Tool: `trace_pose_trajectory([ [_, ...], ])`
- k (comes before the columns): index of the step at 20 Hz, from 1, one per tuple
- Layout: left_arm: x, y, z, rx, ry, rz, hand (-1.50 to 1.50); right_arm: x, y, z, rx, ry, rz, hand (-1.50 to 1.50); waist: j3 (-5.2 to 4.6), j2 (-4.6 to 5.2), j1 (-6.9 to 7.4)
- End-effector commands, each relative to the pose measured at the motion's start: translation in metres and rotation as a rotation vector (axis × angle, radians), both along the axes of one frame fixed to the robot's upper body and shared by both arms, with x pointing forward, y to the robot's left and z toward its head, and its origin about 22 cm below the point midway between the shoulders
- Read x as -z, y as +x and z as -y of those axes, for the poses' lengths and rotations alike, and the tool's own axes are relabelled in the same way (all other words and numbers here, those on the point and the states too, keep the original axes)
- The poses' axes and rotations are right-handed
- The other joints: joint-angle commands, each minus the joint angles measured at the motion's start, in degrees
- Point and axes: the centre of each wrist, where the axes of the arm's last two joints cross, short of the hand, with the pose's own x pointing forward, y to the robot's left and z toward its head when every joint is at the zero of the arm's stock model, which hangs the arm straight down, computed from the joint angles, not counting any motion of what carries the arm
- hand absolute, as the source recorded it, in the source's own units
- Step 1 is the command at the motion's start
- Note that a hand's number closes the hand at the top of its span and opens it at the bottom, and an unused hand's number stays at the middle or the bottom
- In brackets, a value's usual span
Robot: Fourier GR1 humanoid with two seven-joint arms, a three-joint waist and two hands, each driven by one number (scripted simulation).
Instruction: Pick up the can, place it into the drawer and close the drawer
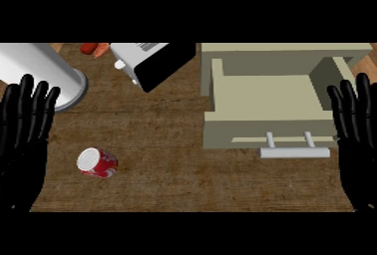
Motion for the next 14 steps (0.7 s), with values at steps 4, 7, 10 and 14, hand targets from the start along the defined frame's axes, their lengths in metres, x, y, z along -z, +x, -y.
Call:
trace_pose_trajectory([
  [4,0.000,-0.021,-0.039,0.017,-0.022,-0.028,-1.50,0.013,-0.011,-0.004,-0.009,-0.007,-0.077,-1.50,-0.70,0.26,0.50],
  [7,0.042,-0.028,-0.049,-0.141,-0.012,-0.373,-1.50,0.040,-0.013,0.022,0.216,0.040,-0.332,-1.50,-0.68,1.02,-0.11],
  [10,0.029,-0.048,-0.058,-0.154,0.007,-0.426,-1.50,0.032,-0.014,0.035,0.266,0.035,-0.351,-1.50,-0.65,0.22,0.97],
  [14,0.011,-0.078,-0.061,-0.142,0.015,-0.451,-1.50,0.027,-0.040,0.034,0.266,0.039,-0.391,-1.50,-0.68,0.12,0.65],
])
